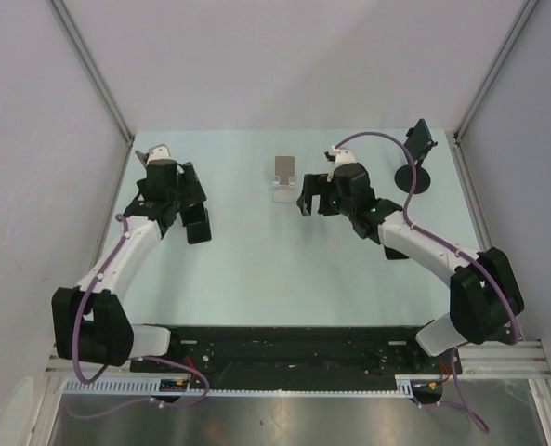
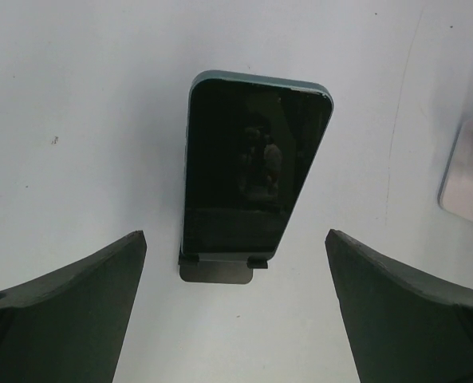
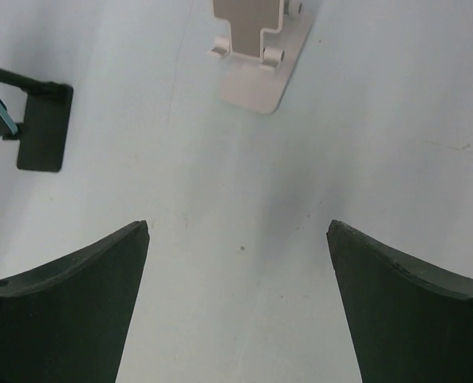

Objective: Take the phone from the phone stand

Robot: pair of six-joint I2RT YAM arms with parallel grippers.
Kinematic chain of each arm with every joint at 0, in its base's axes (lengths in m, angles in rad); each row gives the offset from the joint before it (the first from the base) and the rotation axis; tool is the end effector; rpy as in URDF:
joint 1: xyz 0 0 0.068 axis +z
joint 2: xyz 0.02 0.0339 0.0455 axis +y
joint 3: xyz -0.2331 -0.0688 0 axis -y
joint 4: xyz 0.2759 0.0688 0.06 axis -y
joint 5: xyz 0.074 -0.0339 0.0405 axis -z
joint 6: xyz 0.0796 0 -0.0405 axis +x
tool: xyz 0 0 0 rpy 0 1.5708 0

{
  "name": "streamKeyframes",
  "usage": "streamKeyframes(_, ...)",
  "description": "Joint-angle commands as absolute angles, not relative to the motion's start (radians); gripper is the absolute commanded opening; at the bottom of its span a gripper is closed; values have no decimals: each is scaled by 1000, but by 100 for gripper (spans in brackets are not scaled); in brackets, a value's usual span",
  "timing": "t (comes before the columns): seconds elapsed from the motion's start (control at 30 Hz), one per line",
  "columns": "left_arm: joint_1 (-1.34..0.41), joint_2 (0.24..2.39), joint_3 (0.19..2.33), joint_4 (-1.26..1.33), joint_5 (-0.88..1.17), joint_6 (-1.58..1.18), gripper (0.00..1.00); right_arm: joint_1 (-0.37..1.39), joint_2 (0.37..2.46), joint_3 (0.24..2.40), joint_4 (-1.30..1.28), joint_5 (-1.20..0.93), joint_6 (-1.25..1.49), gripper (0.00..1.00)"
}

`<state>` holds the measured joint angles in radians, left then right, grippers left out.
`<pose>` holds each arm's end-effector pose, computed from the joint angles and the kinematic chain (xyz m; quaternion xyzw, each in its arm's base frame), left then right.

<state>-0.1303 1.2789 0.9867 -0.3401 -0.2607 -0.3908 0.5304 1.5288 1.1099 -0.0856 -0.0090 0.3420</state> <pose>0.3558 -0.0259 0.2255 -0.1731 0.8692 -0.0035 0.4631 0.3629 0.2137 0.2147 -0.0833 0.8572 0.2182 0.4590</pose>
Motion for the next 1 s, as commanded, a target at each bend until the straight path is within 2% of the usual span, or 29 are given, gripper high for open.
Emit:
streamKeyframes(0.0,-101,1360,1087,-325,-210,-333,100,621,1430,1049,-54,241,264,100)
streamKeyframes(0.13,-83,1449,1135,-325,-196,-324,100,696,1394,1034,-26,311,181,100)
streamKeyframes(0.5,-80,1581,1196,-325,-206,-287,97,736,1397,1028,-48,296,178,100)
streamKeyframes(0.87,-80,1532,1172,-327,-170,-279,60,736,1402,1029,-45,278,179,100)
streamKeyframes(0.97,-80,1503,1173,-330,-158,-281,47,736,1404,1029,-35,270,173,100)
